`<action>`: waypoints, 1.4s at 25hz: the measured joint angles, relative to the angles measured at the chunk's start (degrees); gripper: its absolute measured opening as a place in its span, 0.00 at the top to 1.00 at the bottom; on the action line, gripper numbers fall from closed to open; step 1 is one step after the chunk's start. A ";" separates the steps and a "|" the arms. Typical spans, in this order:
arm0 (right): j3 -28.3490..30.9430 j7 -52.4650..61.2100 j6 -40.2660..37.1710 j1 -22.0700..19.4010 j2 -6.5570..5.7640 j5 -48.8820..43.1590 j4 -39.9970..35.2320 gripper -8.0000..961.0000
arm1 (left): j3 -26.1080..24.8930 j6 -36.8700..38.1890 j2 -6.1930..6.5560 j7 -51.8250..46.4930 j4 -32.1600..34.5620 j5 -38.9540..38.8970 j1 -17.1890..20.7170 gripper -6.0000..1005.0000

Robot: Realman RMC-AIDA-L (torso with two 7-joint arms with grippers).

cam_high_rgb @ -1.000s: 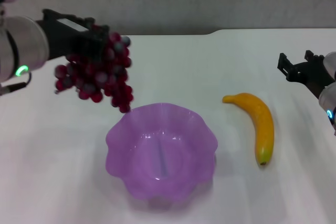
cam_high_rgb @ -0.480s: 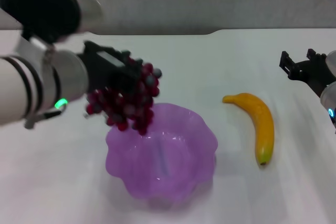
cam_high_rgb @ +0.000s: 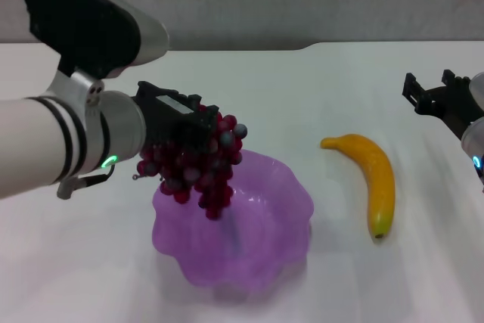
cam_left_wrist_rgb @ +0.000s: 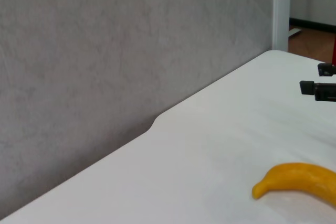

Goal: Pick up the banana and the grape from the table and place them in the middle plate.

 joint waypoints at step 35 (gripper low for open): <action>-0.01 0.00 -0.52 -0.18 0.00 0.00 -0.26 0.28 | 8.26 9.61 0.02 -14.10 -8.38 19.97 -3.02 0.12</action>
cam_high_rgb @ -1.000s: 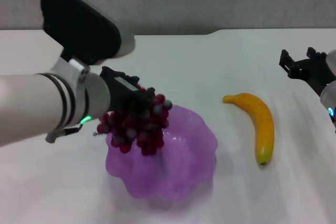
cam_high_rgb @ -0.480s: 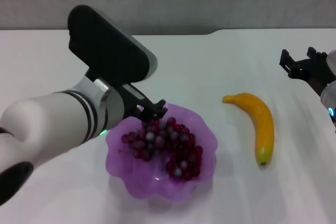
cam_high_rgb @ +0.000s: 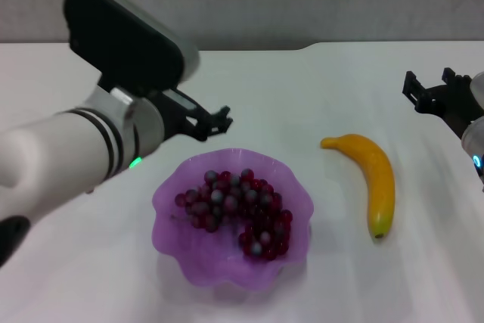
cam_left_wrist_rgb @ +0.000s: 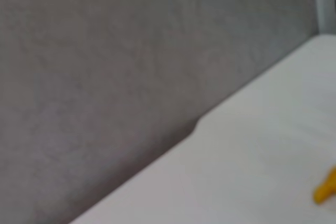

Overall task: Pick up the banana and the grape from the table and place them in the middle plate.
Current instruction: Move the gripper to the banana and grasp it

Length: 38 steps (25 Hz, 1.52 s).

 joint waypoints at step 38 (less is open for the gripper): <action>-0.08 0.00 -2.90 -0.79 0.17 0.00 -0.27 0.28 | -16.45 48.61 0.18 -5.55 -28.00 -4.33 -0.98 0.12</action>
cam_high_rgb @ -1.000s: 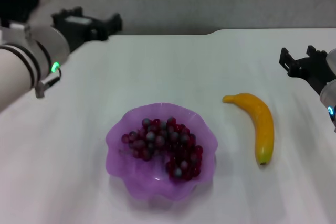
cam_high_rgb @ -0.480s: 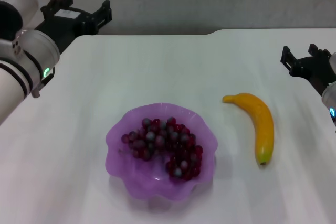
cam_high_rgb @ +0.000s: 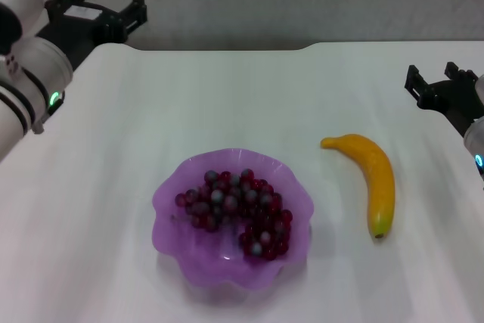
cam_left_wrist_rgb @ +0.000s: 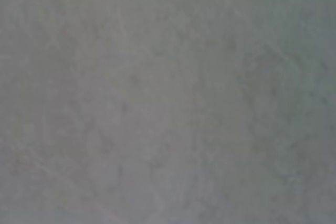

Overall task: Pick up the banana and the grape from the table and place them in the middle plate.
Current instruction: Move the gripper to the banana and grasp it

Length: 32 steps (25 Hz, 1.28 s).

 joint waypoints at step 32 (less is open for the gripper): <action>15.45 -7.43 39.41 -0.40 -0.81 -0.82 -20.66 0.28 | -2.81 -1.70 0.31 0.94 -2.83 -0.23 -0.31 0.12</action>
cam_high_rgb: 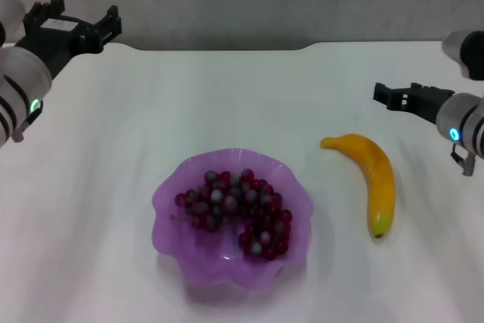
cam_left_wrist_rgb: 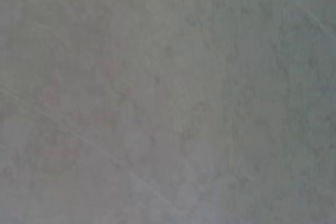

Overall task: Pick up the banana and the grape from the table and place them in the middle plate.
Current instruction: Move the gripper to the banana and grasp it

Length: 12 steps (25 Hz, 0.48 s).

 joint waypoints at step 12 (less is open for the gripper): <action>4.96 -5.96 15.21 -0.49 0.10 -3.03 -7.75 0.28 | 0.17 -0.55 0.03 0.31 -0.31 0.36 -0.29 0.12</action>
